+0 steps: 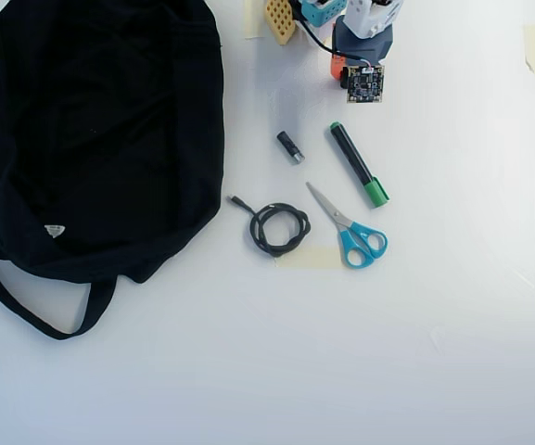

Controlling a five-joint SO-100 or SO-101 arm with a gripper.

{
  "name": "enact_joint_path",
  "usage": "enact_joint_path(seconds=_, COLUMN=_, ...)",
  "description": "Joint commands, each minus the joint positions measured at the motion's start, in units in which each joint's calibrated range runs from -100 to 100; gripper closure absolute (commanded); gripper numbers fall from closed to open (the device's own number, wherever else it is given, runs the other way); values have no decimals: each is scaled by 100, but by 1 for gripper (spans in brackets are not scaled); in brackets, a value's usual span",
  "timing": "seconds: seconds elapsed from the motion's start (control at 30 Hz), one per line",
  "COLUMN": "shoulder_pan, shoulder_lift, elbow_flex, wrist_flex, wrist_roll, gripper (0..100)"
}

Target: Put the bike light into the black bag

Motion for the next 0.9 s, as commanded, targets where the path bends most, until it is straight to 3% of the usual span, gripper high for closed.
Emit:
enact_joint_path(seconds=0.0, shoulder_pan=-61, shoulder_lift=-85, elbow_flex=-462, wrist_flex=-64, wrist_roll=15, gripper=98)
enact_joint_path(seconds=0.3, shoulder_pan=-91, shoulder_lift=-77, elbow_flex=-1899, wrist_flex=5, wrist_roll=89, gripper=98)
enact_joint_path(seconds=0.5, shoulder_pan=13, shoulder_lift=-77, elbow_flex=-2789, wrist_flex=14, wrist_roll=655, gripper=98)
enact_joint_path(seconds=0.87, shoulder_pan=1001, shoulder_lift=-85, elbow_flex=-3741, wrist_flex=14, wrist_roll=949, gripper=98)
